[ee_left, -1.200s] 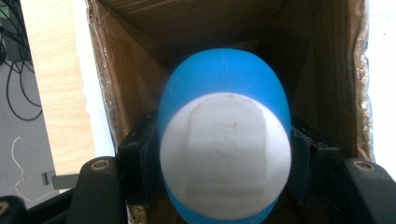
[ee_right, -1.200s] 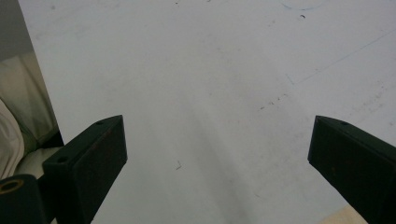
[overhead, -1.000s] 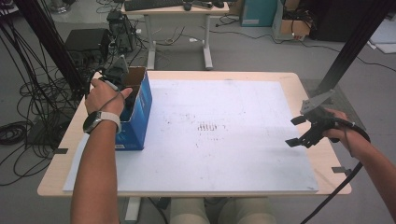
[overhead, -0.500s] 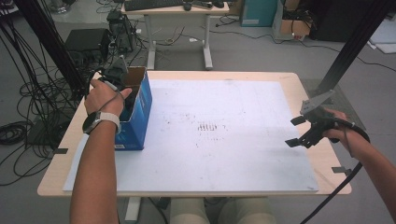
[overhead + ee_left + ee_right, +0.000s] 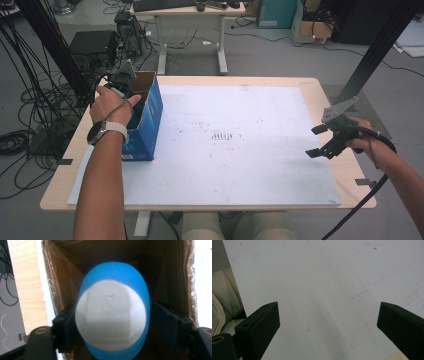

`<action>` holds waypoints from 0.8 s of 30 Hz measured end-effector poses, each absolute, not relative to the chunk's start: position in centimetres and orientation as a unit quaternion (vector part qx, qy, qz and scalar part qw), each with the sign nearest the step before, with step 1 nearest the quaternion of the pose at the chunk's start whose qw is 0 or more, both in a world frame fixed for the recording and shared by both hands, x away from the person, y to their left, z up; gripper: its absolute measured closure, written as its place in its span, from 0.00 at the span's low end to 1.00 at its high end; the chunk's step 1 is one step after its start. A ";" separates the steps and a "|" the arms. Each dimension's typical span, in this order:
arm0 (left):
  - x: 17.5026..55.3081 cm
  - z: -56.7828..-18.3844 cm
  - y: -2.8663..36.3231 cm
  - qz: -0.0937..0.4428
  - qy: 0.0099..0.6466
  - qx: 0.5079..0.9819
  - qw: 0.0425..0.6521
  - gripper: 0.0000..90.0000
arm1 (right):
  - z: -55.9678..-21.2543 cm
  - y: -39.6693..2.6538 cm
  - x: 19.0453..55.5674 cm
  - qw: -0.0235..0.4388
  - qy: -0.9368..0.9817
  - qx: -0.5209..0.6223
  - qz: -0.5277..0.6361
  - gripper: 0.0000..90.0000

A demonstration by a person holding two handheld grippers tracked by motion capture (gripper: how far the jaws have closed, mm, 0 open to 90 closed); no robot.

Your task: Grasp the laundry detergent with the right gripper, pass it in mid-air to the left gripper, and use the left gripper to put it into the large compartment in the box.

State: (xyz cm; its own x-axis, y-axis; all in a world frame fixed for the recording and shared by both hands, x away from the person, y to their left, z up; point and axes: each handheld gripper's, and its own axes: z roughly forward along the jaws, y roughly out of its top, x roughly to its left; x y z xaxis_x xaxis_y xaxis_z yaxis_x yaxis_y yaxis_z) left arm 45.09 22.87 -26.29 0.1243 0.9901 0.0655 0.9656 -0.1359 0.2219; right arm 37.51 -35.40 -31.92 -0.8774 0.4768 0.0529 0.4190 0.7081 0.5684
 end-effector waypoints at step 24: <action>43.6 -21.0 22.5 0.140 0.613 0.767 0.131 0.13 | -31.5 -35.0 37.6 0.049 0.923 0.239 0.296 0.05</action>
